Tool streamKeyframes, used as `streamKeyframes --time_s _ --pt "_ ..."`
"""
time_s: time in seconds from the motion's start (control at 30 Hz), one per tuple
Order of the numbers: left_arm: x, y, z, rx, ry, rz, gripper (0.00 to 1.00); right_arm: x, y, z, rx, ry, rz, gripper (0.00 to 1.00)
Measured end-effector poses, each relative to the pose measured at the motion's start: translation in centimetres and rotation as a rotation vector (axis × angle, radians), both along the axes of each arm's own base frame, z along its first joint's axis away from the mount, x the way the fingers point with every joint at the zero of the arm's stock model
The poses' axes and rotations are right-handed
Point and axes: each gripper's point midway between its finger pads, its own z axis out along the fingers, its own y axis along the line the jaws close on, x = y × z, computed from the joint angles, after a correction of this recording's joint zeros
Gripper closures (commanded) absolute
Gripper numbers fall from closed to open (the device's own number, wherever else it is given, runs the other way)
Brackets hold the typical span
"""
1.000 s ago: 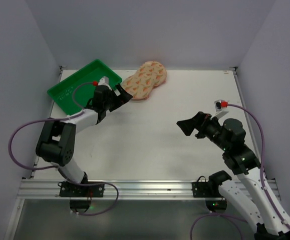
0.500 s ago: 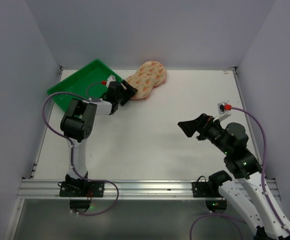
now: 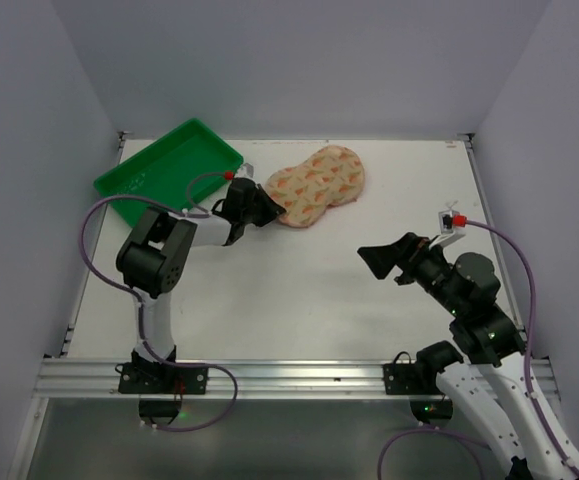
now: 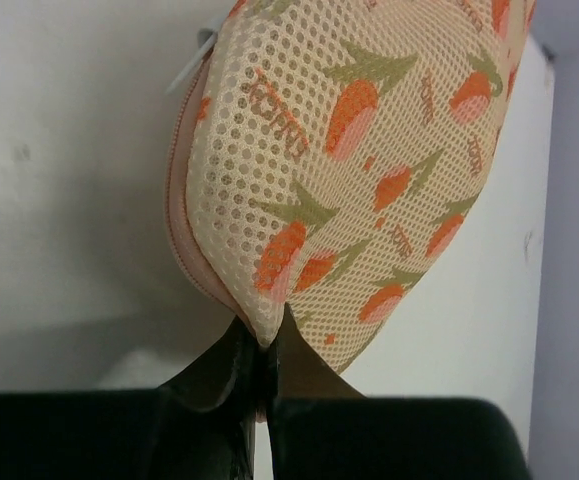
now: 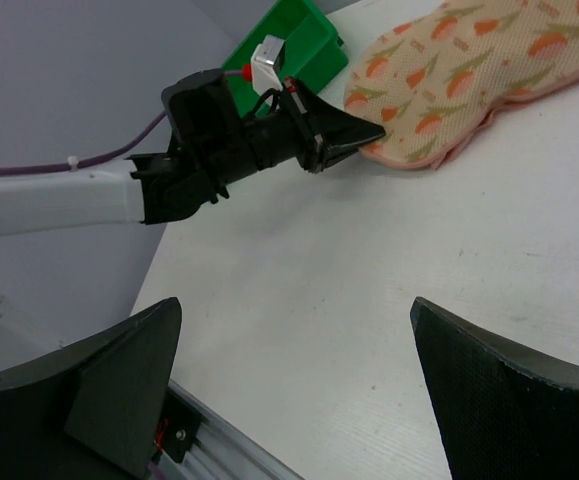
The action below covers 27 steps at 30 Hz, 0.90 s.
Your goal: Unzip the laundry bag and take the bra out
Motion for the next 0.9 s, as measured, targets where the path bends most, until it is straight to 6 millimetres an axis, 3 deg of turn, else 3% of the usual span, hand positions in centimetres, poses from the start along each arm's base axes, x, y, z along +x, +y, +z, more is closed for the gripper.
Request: streamKeyframes --time_s 0.13,0.23,0.3,0.4,0.5,0.53,0.6,0.73,0.8,0.9 --pt "-5.7 -0.8 0.5 0.076 0.031 -0.167 1.00 0.2 -0.2 -0.5 -0.034 0.001 -0.001 0.01" --pt "-9.5 0.3 0.9 0.173 0.061 -0.278 1.00 0.3 -0.2 -1.2 -0.066 0.014 0.004 0.01" --pt "-11.2 1.8 1.1 0.269 0.072 -0.332 0.91 0.4 -0.2 -1.7 -0.088 0.024 0.007 0.01" --pt "-12.0 4.6 1.3 0.437 0.062 -0.371 0.74 0.5 -0.3 -2.3 -0.117 0.032 0.012 0.01" --pt "-10.1 7.0 1.2 0.564 0.070 -0.378 0.48 0.9 -0.4 -2.4 -0.139 0.037 0.006 0.01" --pt "-8.6 7.5 1.3 0.596 0.065 -0.372 0.32 1.0 -0.4 -2.4 -0.145 0.039 0.004 0.01" --pt "-4.6 8.1 1.9 0.629 0.045 -0.347 0.15 1.2 -0.4 -2.5 -0.153 0.045 0.004 0.01" --pt "3.5 7.1 4.7 0.598 -0.057 -0.282 0.04 1.7 -0.2 -3.1 -0.172 0.078 0.007 0.01" --pt "4.8 6.4 6.2 0.543 -0.084 -0.244 0.03 1.9 -0.1 -3.6 -0.180 0.100 0.010 0.01" --pt "3.8 5.5 8.1 0.451 -0.080 -0.185 0.03 2.0 -0.1 -4.1 -0.189 0.122 0.012 0.01"
